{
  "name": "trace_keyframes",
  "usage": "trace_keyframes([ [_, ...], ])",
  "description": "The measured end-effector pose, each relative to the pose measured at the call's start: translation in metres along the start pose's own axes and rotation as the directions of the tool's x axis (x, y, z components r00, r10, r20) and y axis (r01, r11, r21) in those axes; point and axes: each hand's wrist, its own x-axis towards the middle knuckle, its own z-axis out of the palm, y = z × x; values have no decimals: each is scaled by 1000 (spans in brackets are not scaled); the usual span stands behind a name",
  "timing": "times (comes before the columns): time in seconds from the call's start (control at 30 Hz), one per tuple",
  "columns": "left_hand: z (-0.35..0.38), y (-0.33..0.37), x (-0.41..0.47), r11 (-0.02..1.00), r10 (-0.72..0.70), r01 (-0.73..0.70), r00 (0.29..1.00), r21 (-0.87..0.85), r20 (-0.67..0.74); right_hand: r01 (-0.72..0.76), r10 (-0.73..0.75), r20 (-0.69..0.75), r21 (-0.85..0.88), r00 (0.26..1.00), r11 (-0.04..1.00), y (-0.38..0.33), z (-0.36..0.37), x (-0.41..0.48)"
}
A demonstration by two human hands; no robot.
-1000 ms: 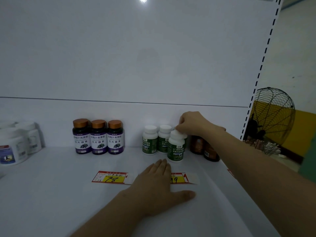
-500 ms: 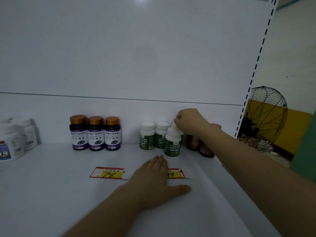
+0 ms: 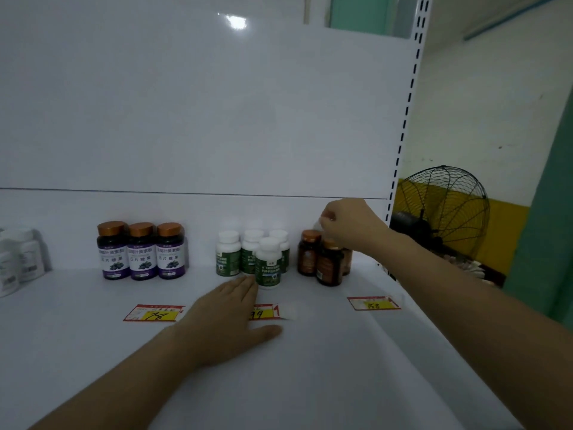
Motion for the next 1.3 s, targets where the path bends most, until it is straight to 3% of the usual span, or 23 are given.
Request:
trace_keyframes([
  [0.13, -9, 15, -1, 998, -55, 55, 998, 15, -1, 28, -24, 106, -35, 994, 999, 37, -21, -8],
  [0.27, -20, 64, 10, 978, -122, 113, 992, -178, -39, 62, -46, 221, -69, 974, 996, 65, -28, -8],
  [0.43, -15, 135, 52, 952, -91, 63, 993, -301, -79, 80, -77, 262, 1, 962, 997, 73, -6, -3],
  [0.57, 4, 151, 74, 939, -117, 108, 993, -327, -9, -15, -28, 217, 194, 976, 981, 68, 28, 5],
  [0.77, 10, 153, 73, 959, -161, 176, 983, -221, 84, 2, -8, 47, 138, 999, 990, 61, 61, 8],
  [0.97, 14, 151, 74, 948, -171, 182, 983, -262, 66, 17, -20, 22, 146, 1000, 989, 61, 49, 9],
  [1.03, 15, 150, 76, 895, -213, 204, 977, -396, 23, -14, 21, -29, 202, 999, 979, 63, 37, 7],
  [1.17, 2, 146, 82, 586, -392, 123, 908, -801, -147, -4, 64, -167, 340, 984, 940, 62, 5, -5],
  [1.23, -6, 141, 82, 465, -449, 44, 872, -884, -193, -6, 73, -158, 391, 985, 920, 62, -3, -11],
  [1.3, -10, 134, 82, 419, -486, -7, 843, -908, -231, -23, 85, -124, 431, 989, 902, 63, -1, -16],
])
